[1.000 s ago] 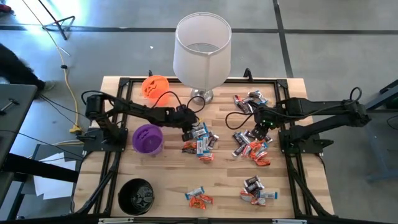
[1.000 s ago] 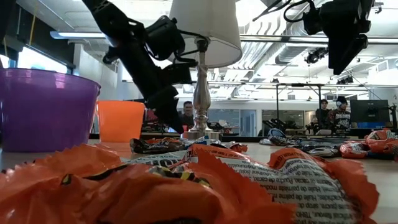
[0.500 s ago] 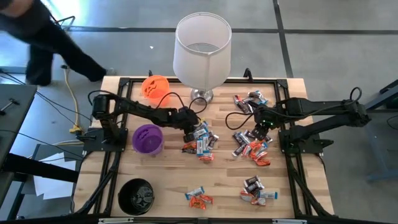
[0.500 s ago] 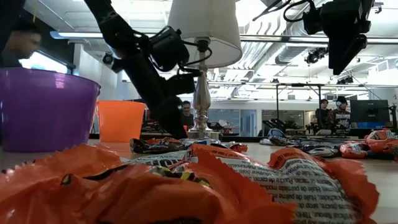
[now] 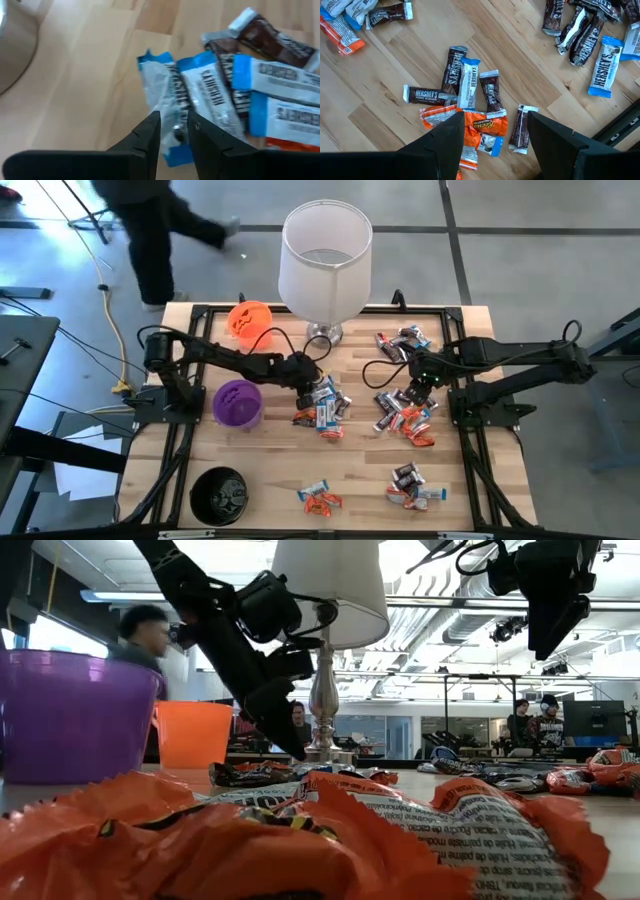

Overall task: Sort candy
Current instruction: Put the white chocolate into the orange bucket

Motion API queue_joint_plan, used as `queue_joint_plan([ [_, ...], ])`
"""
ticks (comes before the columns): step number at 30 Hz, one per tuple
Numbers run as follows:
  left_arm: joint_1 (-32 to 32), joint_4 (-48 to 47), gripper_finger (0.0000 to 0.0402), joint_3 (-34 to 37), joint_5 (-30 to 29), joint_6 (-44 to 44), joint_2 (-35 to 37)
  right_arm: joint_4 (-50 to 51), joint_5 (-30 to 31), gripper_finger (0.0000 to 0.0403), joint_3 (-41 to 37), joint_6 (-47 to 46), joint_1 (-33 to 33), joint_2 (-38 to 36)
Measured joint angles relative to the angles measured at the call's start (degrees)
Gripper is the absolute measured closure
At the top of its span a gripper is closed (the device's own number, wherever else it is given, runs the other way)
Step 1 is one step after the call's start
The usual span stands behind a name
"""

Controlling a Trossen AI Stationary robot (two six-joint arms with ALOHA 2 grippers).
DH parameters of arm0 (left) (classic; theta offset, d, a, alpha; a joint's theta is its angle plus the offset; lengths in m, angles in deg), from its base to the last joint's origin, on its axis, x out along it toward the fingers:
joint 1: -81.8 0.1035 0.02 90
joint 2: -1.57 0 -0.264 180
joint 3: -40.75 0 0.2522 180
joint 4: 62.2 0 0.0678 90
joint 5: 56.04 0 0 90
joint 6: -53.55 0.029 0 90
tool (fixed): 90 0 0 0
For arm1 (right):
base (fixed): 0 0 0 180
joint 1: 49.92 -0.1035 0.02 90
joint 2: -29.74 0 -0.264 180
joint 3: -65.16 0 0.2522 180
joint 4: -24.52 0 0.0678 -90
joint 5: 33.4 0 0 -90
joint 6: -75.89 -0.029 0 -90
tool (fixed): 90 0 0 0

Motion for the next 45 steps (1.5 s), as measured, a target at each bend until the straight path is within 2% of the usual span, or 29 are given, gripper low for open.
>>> queue_joint_plan([
  [6, -0.79, -0.60, 0.0316, 0.00, -0.45, 0.63, -0.33, 0.00, -0.17, 0.0192, 0.00, 0.00, 0.00, 0.00],
  [12, -0.12, -2.11, 0.0316, 0.00, -6.67, 3.45, -0.46, -0.02, -0.17, 0.0192, 0.00, 0.01, 0.00, 0.00],
  [20, 0.56, -1.98, 0.0316, -0.41, -6.35, 2.72, -4.67, -0.03, -0.17, 0.0192, 0.00, 0.02, 0.00, 0.00],
  [23, 0.45, 1.01, 0.0315, -0.75, -5.82, 2.34, -7.78, -0.04, -0.17, 0.0192, 0.00, 0.02, 0.00, 0.00],
  [29, 0.11, 6.04, 0.0316, -0.57, -6.54, -0.36, -9.58, -0.04, -0.15, 0.0192, 0.00, 0.02, 0.00, -0.02],
  [32, 0.26, 6.07, 0.0332, -0.50, -6.23, -2.01, -9.44, -0.03, -0.15, 0.0192, 0.00, -0.02, 0.00, -0.02],
  [37, 0.26, 5.65, 0.0393, -0.50, -6.50, -3.49, -9.35, -0.04, -0.15, 0.0192, 0.00, 0.00, 0.00, 0.00],
  [45, -0.74, 2.95, 0.0400, 0.08, -9.20, -5.11, -5.61, -0.02, -0.11, 0.0192, 0.00, -0.13, 0.00, -0.02],
])
